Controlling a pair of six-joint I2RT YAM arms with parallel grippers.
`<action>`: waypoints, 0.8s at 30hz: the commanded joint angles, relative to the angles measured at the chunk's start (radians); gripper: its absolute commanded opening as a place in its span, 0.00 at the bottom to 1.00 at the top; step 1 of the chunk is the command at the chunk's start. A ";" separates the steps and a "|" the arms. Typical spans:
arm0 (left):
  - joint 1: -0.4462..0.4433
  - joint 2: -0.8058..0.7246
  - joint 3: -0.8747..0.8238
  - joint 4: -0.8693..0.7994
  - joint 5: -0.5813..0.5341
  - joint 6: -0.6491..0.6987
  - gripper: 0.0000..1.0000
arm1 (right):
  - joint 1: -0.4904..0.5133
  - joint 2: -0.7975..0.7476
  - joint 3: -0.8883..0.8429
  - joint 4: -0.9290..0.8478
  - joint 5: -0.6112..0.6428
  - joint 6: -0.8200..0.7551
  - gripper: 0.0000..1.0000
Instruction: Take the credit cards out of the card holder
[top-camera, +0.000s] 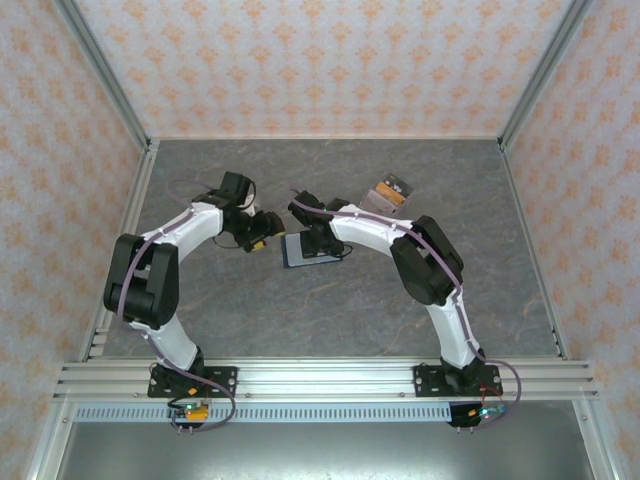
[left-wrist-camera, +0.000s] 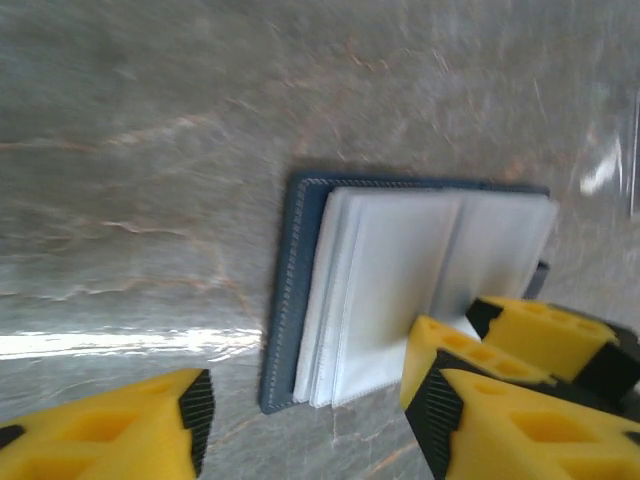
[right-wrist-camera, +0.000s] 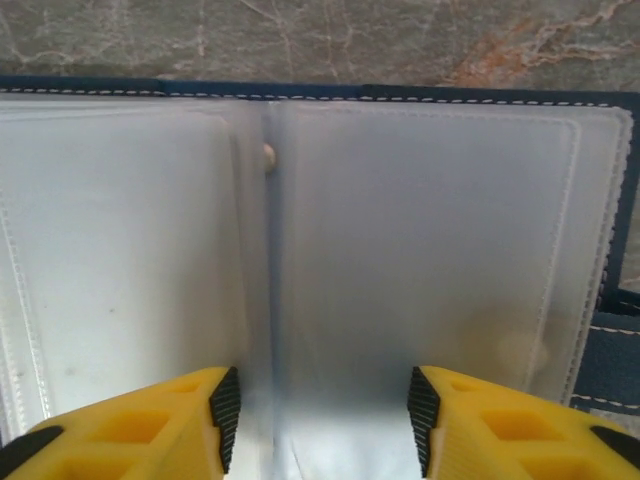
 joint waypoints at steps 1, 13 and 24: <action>-0.024 0.031 0.010 0.034 0.064 -0.012 0.53 | 0.003 0.014 0.002 -0.063 0.065 0.016 0.47; -0.083 0.115 0.051 0.036 0.073 -0.018 0.40 | -0.015 0.000 -0.057 0.004 0.000 0.049 0.36; -0.092 0.182 0.084 0.032 0.066 -0.016 0.40 | -0.019 -0.001 -0.063 0.015 -0.017 0.051 0.34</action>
